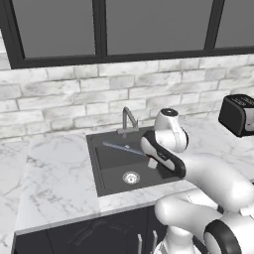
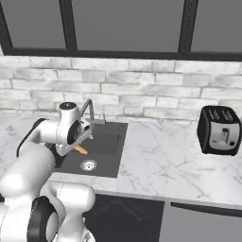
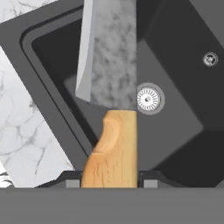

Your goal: Move the cutting board and knife to the sink. Then move spray from the cabinet to the counter.

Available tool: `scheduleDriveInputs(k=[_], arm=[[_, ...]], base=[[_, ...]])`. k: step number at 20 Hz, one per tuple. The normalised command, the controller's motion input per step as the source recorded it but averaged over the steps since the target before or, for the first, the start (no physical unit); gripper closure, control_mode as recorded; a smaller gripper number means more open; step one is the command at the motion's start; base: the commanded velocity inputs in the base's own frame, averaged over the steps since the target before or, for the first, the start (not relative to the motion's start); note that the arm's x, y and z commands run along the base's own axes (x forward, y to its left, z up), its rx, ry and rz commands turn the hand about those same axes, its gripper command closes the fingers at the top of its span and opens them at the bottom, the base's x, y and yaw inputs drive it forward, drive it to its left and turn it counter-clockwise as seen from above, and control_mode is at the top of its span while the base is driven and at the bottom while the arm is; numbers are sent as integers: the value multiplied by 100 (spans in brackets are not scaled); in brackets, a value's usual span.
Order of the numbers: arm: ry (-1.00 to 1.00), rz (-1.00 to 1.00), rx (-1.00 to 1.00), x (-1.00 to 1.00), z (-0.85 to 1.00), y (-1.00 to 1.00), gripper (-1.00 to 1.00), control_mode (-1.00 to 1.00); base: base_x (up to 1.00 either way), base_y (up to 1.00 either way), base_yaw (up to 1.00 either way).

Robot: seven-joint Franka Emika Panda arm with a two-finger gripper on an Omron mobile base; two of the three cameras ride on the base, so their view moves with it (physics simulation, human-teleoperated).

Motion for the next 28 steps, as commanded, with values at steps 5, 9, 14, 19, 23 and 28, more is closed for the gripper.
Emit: scheduleDriveInputs(k=[5, 9, 14, 19, 23, 28], arm=[[3, 0, 0, 20, -25, -11, 100, -100], [3, 0, 0, 23, -25, -13, 100, -100], [3, 0, 0, 26, -28, -7, 100, -100], [1, 0, 0, 26, -26, 0, 100, -100], [2, 0, -2, 27, -29, 0, 100, -100], [5, 0, -2, 33, -28, 0, 100, -100]], base=[[0, 0, 0], [0, 0, 0], [0, 0, 0], [0, 0, 0], [0, 0, 0], [0, 0, 0]])
